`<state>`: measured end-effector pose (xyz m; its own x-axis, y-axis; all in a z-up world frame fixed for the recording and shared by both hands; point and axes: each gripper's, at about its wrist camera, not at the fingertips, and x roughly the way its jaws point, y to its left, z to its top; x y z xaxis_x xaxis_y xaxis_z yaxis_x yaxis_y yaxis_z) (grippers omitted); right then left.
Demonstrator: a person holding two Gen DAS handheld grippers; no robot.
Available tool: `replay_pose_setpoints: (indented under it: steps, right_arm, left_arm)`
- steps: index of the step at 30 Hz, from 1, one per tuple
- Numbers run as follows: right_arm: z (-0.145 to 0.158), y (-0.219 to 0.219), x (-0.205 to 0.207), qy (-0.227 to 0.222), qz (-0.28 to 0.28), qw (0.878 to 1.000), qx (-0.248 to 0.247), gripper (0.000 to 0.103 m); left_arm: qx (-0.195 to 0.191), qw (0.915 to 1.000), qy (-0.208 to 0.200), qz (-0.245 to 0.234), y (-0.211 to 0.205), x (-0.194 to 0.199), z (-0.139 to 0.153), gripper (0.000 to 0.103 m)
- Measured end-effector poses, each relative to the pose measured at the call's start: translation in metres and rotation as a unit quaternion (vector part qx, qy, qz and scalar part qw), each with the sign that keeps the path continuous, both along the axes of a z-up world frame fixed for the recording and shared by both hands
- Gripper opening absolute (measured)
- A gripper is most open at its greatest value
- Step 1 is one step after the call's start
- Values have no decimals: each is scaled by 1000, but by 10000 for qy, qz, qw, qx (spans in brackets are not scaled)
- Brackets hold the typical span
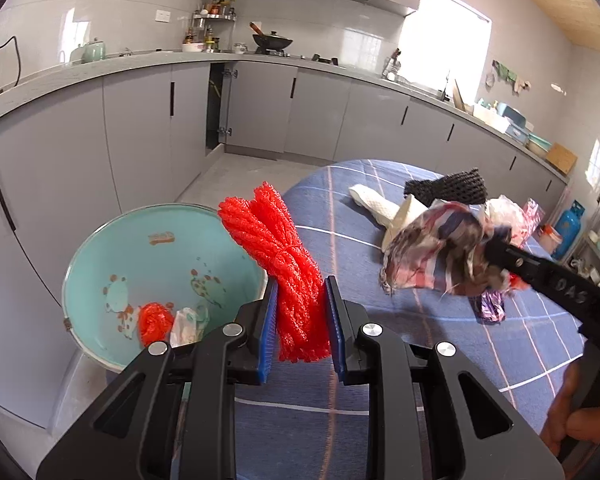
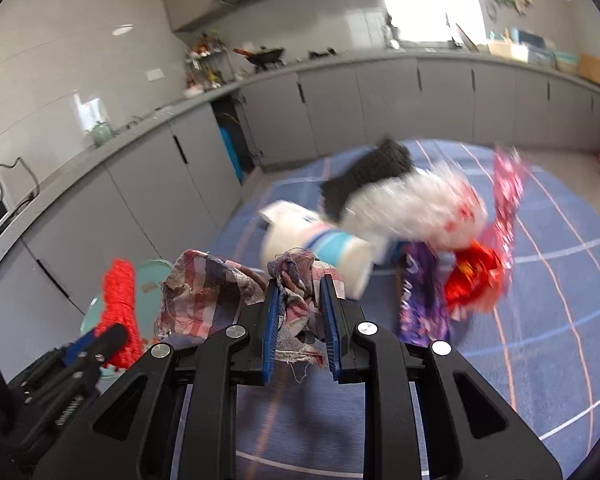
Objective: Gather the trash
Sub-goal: 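Grasp the plaid cloth with the right tool, then carry the red net and plaid cloth over the bucket and open both tools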
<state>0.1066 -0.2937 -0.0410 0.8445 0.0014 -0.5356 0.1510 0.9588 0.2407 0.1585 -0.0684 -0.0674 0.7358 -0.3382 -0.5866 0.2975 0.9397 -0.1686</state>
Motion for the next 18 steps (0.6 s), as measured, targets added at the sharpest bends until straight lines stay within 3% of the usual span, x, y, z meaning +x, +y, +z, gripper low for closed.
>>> replay_pose_setpoints:
  steps: [18]
  right_arm:
    - [14, 76, 37, -57, 687, 9976, -84, 22]
  left_arm:
    - [231, 9973, 39, 702, 56, 6, 3, 23]
